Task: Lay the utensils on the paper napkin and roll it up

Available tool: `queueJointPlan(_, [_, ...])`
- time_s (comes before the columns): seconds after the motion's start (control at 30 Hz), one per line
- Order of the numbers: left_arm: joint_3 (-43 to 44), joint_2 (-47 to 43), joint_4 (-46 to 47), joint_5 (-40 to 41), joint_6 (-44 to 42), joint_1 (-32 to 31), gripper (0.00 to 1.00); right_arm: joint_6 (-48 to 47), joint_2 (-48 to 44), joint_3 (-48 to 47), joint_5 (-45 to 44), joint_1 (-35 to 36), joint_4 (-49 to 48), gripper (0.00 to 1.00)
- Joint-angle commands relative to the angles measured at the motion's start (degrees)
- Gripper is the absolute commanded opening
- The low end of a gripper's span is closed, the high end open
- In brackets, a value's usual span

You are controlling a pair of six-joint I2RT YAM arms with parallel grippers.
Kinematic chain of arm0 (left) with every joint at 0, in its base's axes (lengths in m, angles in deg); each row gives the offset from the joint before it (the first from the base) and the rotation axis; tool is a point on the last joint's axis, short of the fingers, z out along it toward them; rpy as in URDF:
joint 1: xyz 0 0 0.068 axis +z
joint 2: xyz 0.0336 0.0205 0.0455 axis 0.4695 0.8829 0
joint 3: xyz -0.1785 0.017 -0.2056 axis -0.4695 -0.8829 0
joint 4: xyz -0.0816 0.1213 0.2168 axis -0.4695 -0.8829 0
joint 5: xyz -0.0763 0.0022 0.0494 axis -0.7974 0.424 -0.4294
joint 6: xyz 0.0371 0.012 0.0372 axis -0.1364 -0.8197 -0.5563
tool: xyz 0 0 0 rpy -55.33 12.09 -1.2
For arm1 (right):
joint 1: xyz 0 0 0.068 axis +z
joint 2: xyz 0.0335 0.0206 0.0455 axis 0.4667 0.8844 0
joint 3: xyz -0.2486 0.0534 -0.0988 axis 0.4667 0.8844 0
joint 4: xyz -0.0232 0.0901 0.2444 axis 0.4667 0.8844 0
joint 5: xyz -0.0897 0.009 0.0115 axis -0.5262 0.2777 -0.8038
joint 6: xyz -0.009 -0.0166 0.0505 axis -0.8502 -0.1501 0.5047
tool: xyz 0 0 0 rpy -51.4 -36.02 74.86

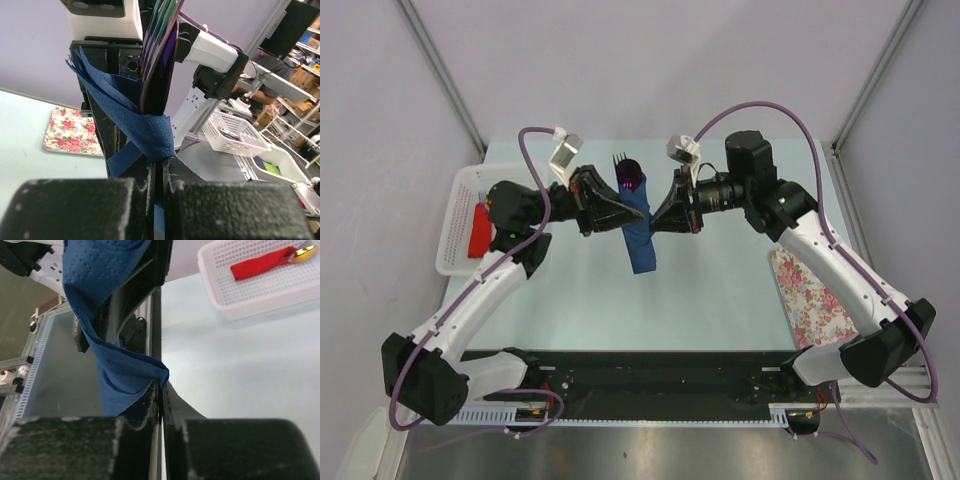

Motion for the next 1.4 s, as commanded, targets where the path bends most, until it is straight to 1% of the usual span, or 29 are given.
queueJointPlan(0.0, [2.98,-2.36,0.72,5.56,-1.48,-0.21,0.00,0.28,-0.13,0.54,-6.51,-1.41,-2.56,0.13])
queueJointPlan(0.03, [2.54,-2.45,-0.33,7.15,-2.27,-0.12,0.00,1.68,-0.48,0.54,-10.08,-1.76,-2.73,0.15])
queueJointPlan(0.1, [1.93,-2.71,-3.15,10.66,-4.55,0.40,0.00,3.70,-1.19,-0.34,-12.40,-3.78,-2.82,0.29])
queueJointPlan(0.13, [1.40,-2.80,-4.55,14.51,-5.87,0.67,0.00,4.58,-1.36,-0.86,-14.58,-4.48,-2.73,0.39])
queueJointPlan(0.17, [1.13,-3.06,-7.09,16.99,-7.97,1.10,0.00,6.68,-1.80,-1.91,-16.52,-5.88,-2.73,0.45])
queueJointPlan(0.2, [0.78,-3.24,-7.90,18.93,-8.60,1.54,0.00,7.48,-2.50,-2.27,-17.58,-6.76,-2.82,0.49])
queueJointPlan(0.23, [1.04,-2.89,-9.38,22.60,-9.48,1.81,0.00,8.71,-3.12,-2.62,-19.94,-7.38,-3.16,0.54])
queueJointPlan(0.27, [0.96,-2.97,-11.75,24.03,-10.35,2.51,0.00,10.20,-3.82,-3.15,-21.44,-7.82,-3.43,0.58])
queueJointPlan(0.37, [0.78,-2.80,-14.57,28.77,-10.98,4.26,0.00,13.01,-6.72,-2.98,-26.02,-9.14,-5.62,0.63])
queueJointPlan(0.43, [1.04,-2.62,-15.80,30.62,-11.42,4.80,0.00,14.51,-8.13,-2.36,-27.77,-9.50,-8.25,0.64])
queueJointPlan(0.5, [1.22,-2.36,-16.43,31.86,-11.51,5.15,0.00,15.75,-9.27,-2.19,-27.09,-9.41,-10.19,0.64])
queueJointPlan(0.57, [1.31,-2.19,-16.00,32.04,-10.72,5.33,0.00,16.01,-9.19,-2.27,-26.30,-7.48,-12.21,0.61])
queueJointPlan(0.67, [1.22,-2.18,-14.67,31.78,-9.58,5.42,0.00,15.40,-7.88,-2.45,-25.76,-3.97,-13.28,0.59])
queueJointPlan(0.83, [0.61,-2.89,-11.43,30.02,-7.38,5.68,0.00,16.01,-5.24,-1.40,-24.10,-0.45,-17.57,0.56])
queueJointPlan(1.1, [1.22,-3.33,-7.21,26.95,-5.88,5.68,0.00,15.66,-2.34,1.94,-20.93,1.58,-23.72,0.59])
queueJointPlan(1.37, [1.83,-3.24,-4.30,23.69,-4.74,5.68,0.00,16.10,-1.72,3.79,-17.15,1.84,-25.49,0.61])
